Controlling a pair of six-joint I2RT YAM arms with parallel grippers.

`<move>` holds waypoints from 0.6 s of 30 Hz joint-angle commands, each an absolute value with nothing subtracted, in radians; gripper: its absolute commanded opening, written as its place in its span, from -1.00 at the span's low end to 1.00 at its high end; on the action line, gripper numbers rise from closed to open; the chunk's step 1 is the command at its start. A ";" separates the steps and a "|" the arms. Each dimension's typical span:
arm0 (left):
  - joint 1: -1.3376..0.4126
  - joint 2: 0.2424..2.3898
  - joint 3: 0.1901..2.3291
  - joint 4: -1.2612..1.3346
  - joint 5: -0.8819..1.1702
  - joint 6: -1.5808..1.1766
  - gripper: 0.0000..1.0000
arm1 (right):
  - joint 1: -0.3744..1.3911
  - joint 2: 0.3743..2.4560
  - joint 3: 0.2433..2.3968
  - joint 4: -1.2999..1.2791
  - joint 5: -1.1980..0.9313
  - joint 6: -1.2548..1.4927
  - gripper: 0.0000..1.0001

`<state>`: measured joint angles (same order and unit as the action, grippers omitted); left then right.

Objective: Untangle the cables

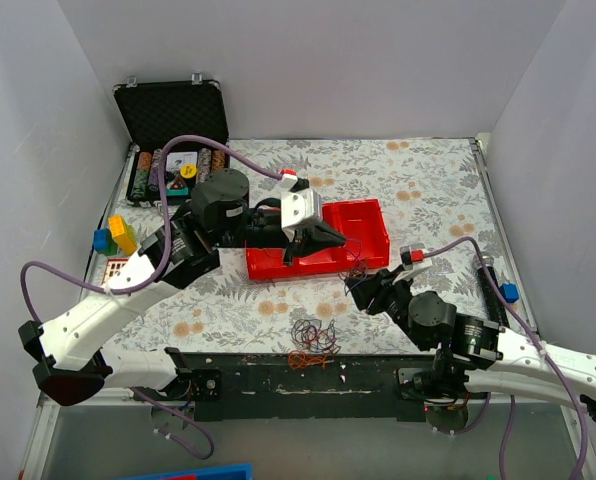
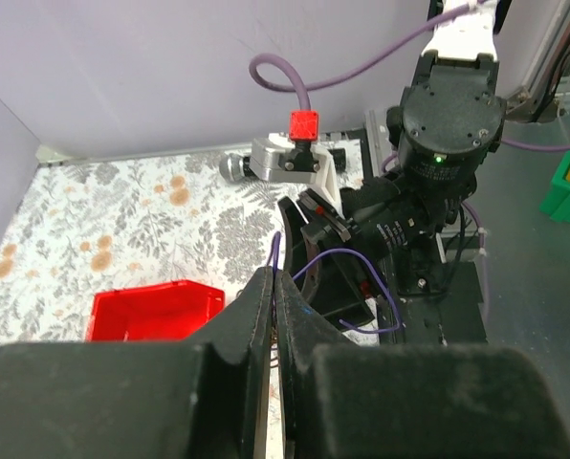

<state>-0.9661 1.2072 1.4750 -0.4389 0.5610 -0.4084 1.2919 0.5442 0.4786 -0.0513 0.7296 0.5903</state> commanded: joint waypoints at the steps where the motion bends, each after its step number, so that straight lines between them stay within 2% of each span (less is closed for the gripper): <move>1: -0.971 1.190 1.557 -0.422 0.543 -0.400 -1.00 | 1.298 0.493 0.431 -0.107 0.811 0.687 -0.14; 9: -0.969 1.201 1.652 -0.410 0.496 -0.380 -1.00 | 1.298 0.411 0.322 -0.184 0.808 0.798 -0.13; 18: -0.965 1.235 1.756 -0.344 0.437 -0.411 -1.00 | 1.298 0.437 0.241 -0.248 0.762 0.911 -0.13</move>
